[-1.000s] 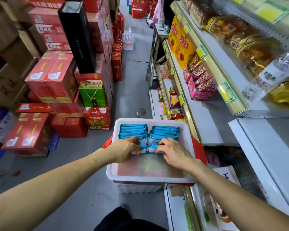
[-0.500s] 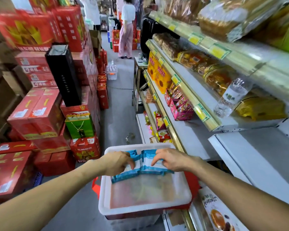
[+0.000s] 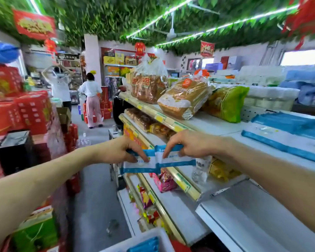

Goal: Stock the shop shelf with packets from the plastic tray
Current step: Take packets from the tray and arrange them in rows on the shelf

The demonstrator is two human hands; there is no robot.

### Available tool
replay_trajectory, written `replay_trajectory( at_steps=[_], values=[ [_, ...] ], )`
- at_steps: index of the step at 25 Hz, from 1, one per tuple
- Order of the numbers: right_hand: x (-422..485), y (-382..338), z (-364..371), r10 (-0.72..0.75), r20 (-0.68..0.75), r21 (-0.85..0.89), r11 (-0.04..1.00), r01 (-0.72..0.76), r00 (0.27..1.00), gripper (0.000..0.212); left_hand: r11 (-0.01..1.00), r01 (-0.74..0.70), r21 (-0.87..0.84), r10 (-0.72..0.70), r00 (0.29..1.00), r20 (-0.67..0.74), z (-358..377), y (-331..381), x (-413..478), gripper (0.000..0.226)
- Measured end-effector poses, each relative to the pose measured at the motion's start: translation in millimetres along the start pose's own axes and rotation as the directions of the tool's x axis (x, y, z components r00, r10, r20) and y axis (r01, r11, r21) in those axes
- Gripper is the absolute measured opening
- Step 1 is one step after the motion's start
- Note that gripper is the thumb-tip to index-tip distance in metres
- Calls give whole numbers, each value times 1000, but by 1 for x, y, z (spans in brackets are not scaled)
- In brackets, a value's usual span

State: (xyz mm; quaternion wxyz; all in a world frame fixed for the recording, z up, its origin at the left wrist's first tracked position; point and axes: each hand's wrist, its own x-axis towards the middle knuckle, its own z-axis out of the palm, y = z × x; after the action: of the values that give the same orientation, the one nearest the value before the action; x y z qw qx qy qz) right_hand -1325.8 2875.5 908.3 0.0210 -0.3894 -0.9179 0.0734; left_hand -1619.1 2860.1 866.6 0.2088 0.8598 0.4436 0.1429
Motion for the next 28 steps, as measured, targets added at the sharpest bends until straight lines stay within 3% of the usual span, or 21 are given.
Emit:
replay_trajectory(
  at_steps=[4,8,15,20,23,28],
  values=[
    [-85,25,-102,163,-101,-25,986,-166,981,49,971,-217,-102,216,976,-21,-52,87,82,38],
    [-195,58,-153,327,-212,-59,937,-346,921,56,894,-426,-136,429,903,-9,-54,183,171,35],
    [-420,80,-168,702,-291,60,691,-720,650,53,701,-675,-230,709,695,122,37,389,272,38],
    [-533,110,-156,835,-326,114,500,-858,443,57,627,-762,-162,779,610,146,63,465,297,36],
    [-558,149,-131,866,-280,83,452,-888,415,59,633,-761,-140,774,616,149,62,481,314,38],
    [-550,199,-103,830,-315,13,489,-872,461,56,642,-760,-99,767,638,76,53,482,324,36]
  ],
)
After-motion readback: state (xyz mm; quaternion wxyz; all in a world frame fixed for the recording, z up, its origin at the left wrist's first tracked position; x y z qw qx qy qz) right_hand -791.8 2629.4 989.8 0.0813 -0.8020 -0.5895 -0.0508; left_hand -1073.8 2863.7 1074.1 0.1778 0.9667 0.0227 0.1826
